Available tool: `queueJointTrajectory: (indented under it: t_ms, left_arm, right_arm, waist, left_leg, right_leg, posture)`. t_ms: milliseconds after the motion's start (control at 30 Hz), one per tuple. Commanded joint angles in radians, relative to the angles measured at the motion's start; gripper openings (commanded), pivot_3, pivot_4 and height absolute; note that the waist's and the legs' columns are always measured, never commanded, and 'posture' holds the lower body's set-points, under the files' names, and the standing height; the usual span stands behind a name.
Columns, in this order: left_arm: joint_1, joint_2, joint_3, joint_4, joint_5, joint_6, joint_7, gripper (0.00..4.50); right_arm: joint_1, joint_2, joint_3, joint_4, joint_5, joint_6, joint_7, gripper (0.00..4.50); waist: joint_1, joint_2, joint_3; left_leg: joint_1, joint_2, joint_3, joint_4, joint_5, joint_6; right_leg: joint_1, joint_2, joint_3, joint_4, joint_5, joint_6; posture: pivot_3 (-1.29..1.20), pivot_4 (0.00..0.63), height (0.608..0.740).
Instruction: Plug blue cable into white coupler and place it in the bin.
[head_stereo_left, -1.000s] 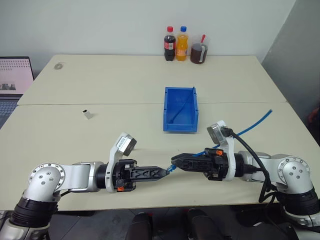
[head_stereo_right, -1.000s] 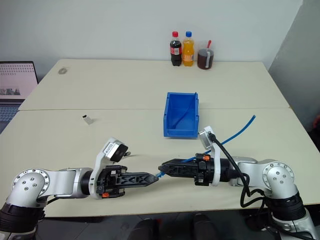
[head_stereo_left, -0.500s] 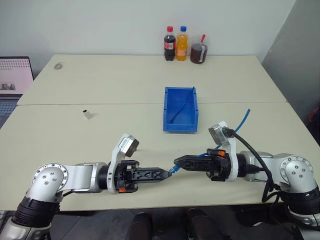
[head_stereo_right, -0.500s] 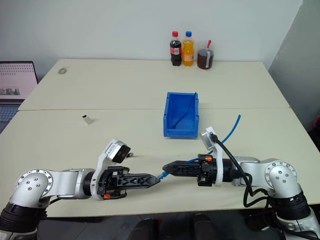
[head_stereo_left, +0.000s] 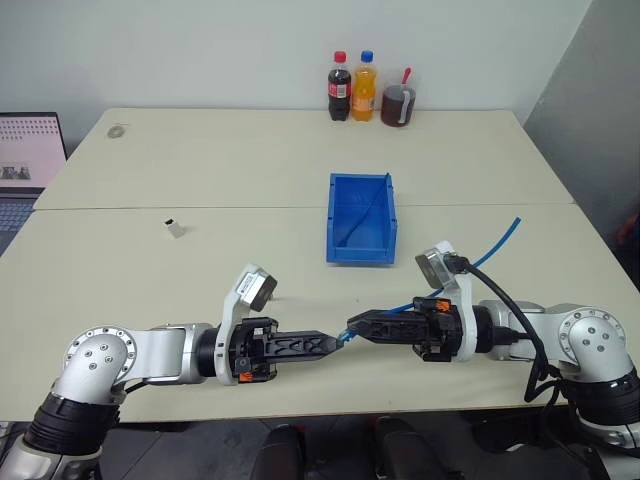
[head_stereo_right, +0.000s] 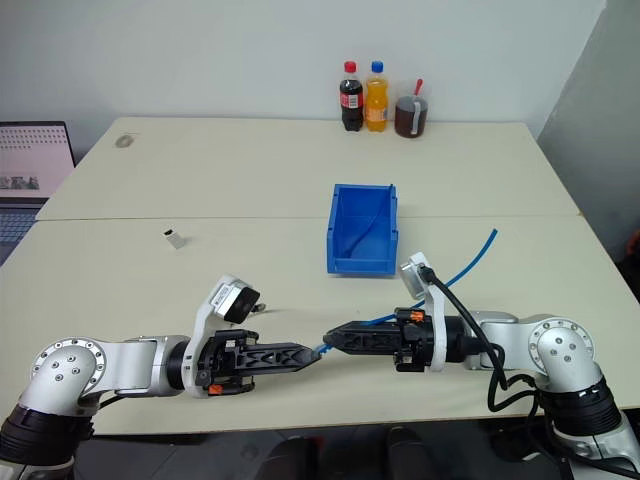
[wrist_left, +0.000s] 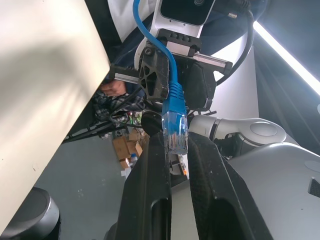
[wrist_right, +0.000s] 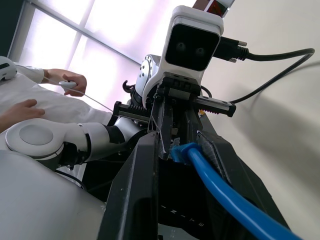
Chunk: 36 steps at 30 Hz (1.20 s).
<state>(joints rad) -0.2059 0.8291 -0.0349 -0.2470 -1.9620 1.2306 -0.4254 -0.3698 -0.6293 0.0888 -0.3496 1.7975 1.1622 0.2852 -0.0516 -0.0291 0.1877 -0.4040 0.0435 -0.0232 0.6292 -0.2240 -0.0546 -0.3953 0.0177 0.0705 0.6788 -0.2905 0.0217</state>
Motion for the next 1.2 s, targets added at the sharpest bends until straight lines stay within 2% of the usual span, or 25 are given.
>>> queueJointTrajectory:
  t_ms: [33, 233, 333, 400, 433, 667, 767, 833, 967, 1000, 1133, 1200]
  left_arm:
    - [-0.005, 0.005, -0.003, -0.029, -0.01, -0.018, -0.001, 0.22]
    - [-0.006, 0.006, -0.005, -0.032, -0.01, -0.019, -0.002, 0.22]
    - [-0.005, 0.008, -0.006, -0.033, -0.01, -0.019, -0.003, 0.22]
    - [-0.004, 0.009, -0.006, -0.035, -0.01, -0.022, -0.004, 0.22]
    - [-0.004, 0.008, -0.008, -0.037, -0.01, -0.024, -0.003, 0.22]
    - [0.0, 0.009, -0.006, -0.05, -0.01, -0.037, 0.007, 0.22]
    - [0.001, -0.002, 0.017, -0.094, 0.05, -0.069, 0.027, 0.22]
    - [-0.008, 0.008, 0.026, -0.12, 0.155, -0.06, -0.034, 0.92]
    - [-0.026, 0.045, 0.042, -0.155, 0.349, -0.068, -0.191, 1.6]
    - [-0.026, 0.057, 0.042, -0.164, 0.402, -0.078, -0.235, 1.88]
    - [0.049, 0.2, -0.014, -0.235, 0.778, -0.249, -0.475, 2.65]
    - [0.089, 0.24, -0.034, -0.226, 0.933, -0.354, -0.533, 3.11]
  right_arm:
    - [0.006, -0.001, 0.01, -0.038, 0.04, -0.012, 0.015, 1.28]
    - [0.01, 0.004, 0.021, -0.039, 0.043, -0.016, 0.013, 1.28]
    - [-0.004, 0.014, 0.022, -0.014, 0.041, -0.026, 0.001, 0.81]
    - [-0.007, 0.015, 0.022, -0.009, 0.039, -0.028, -0.001, 0.28]
    - [-0.006, 0.013, 0.022, -0.009, 0.04, -0.028, -0.002, 0.23]
    - [-0.001, 0.009, 0.027, -0.012, 0.055, -0.028, -0.004, 0.21]
    - [-0.006, 0.007, 0.026, -0.011, 0.042, -0.027, -0.002, 0.21]
    - [-0.009, 0.003, 0.022, -0.005, 0.034, -0.027, -0.001, 0.21]
    - [-0.012, -0.005, 0.015, 0.005, -0.002, -0.024, 0.015, 0.21]
    - [-0.013, -0.005, 0.013, 0.008, -0.014, -0.024, 0.022, 0.21]
    - [-0.028, 0.004, 0.006, 0.031, -0.11, -0.036, 0.057, 0.21]
    - [-0.032, 0.013, 0.004, 0.038, -0.153, -0.041, 0.076, 0.21]
  waist:
    - [0.0, 0.0, 0.0]
    - [0.0, 0.0, 0.0]
    - [0.0, 0.0, 0.0]
    - [0.001, 0.0, 0.0]
    - [0.001, 0.0, 0.0]
    - [0.001, 0.0, 0.0]
    - [0.001, 0.0, 0.0]
    - [0.001, 0.0, 0.0]
    - [0.001, 0.0, 0.0]
    - [0.001, 0.0, 0.0]
    - [-0.003, 0.0, 0.0]
    - [-0.001, 0.001, 0.0]
  left_leg:
    - [0.0, 0.0, 0.0, 0.0, 0.0, 0.0]
    - [-0.001, 0.0, 0.0, 0.0, 0.0, 0.0]
    - [-0.003, 0.0, 0.0, 0.0, 0.0, 0.0]
    - [-0.006, 0.0, 0.0, 0.0, 0.0, 0.0]
    - [-0.009, 0.0, 0.0, 0.001, 0.0, 0.0]
    - [-0.012, 0.0, -0.001, 0.001, 0.0, 0.0]
    - [-0.012, 0.0, -0.001, 0.001, 0.0, 0.0]
    - [-0.012, 0.0, -0.001, 0.001, 0.0, 0.0]
    - [-0.012, -0.004, 0.0, 0.001, 0.0, 0.0]
    - [-0.012, -0.004, -0.001, 0.001, 0.0, 0.0]
    - [-0.012, -0.003, 0.0, 0.001, 0.0, 0.0]
    - [-0.012, -0.003, 0.001, 0.0, 0.0, 0.0]
  right_leg:
    - [0.0, 0.0, 0.0, 0.0, 0.0, 0.0]
    - [-0.001, 0.0, 0.0, 0.0, 0.0, 0.0]
    - [-0.003, 0.0, 0.0, 0.0, 0.0, 0.0]
    - [-0.006, 0.0, 0.0, 0.001, 0.0, 0.0]
    - [-0.01, 0.0, 0.0, 0.001, 0.0, 0.001]
    - [-0.011, 0.0, -0.001, 0.001, 0.0, 0.001]
    - [-0.012, 0.0, -0.001, 0.001, 0.0, 0.001]
    - [-0.011, 0.0, -0.001, 0.001, 0.001, 0.001]
    - [-0.012, 0.001, -0.001, 0.001, 0.001, 0.001]
    - [-0.012, 0.001, -0.001, 0.001, 0.0, 0.001]
    - [-0.013, 0.003, -0.001, 0.001, 0.001, 0.0]
    - [-0.013, 0.003, -0.001, 0.001, 0.0, 0.0]
  posture:
    - [0.0, 0.15, 0.74]
    - [0.0, 0.15, 0.74]
    - [0.0, 0.15, 0.74]
    - [0.0, 0.15, 0.74]
    - [0.0, 0.15, 0.74]
    - [0.0, 0.15, 0.74]
    - [0.0, 0.15, 0.74]
    - [0.0, 0.15, 0.74]
    - [0.0, 0.15, 0.74]
    - [0.0, 0.15, 0.74]
    - [0.0, 0.15, 0.74]
    - [0.0, 0.15, 0.74]
